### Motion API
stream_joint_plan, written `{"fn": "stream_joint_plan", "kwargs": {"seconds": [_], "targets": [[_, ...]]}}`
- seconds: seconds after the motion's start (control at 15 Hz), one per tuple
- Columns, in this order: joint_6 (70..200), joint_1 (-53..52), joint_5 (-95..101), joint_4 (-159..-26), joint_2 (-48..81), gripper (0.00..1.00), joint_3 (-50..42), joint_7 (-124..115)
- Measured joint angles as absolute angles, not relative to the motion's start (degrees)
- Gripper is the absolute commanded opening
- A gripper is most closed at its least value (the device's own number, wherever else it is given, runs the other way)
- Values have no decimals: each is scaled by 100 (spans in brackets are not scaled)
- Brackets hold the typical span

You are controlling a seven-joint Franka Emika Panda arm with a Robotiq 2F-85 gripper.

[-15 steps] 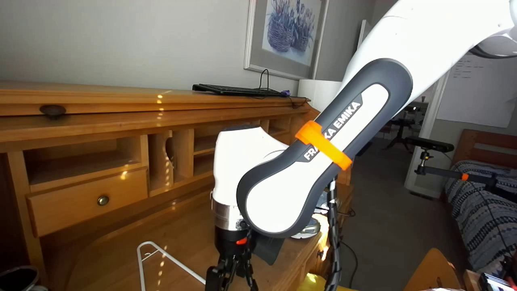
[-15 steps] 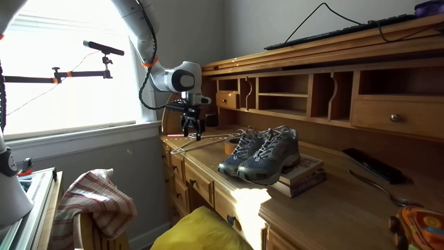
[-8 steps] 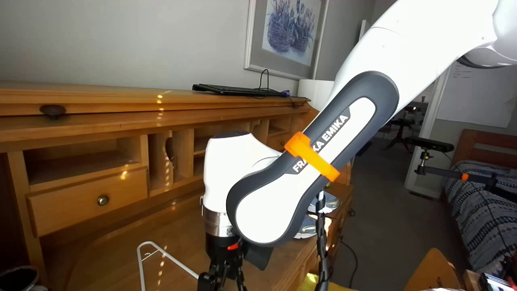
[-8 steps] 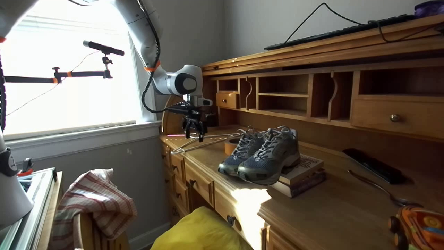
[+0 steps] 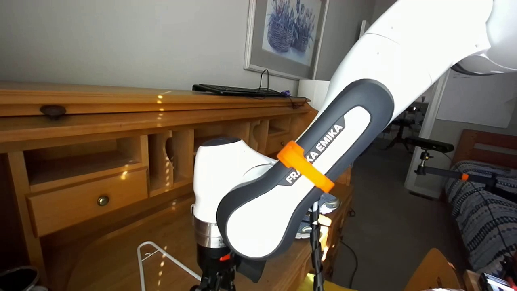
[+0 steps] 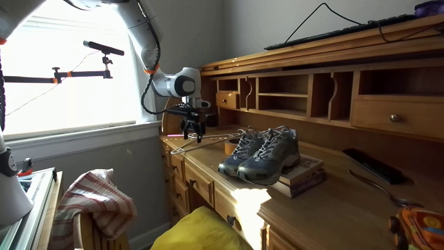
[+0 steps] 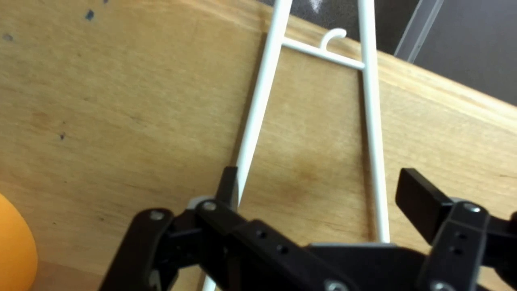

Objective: Hang the coat hanger on the left drawer

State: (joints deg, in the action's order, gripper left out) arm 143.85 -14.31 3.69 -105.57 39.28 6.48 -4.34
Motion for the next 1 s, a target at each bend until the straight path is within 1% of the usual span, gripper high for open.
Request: {"fn": "stream_joint_plan", "kwargs": {"seconds": [0.67,0.73,0.8,0.93,1.0], "targets": [[14387,-1747,451,-10635,4006,100,538,-663],[14387,-1777,495,-10652,4007,97,505,-713],[14387,-1808,544,-10661,4010,74,466,-771],[14387,-1850,610,-10663,4023,69,400,-846],[14387,-1862,636,-10662,4026,61,376,-874]]}}
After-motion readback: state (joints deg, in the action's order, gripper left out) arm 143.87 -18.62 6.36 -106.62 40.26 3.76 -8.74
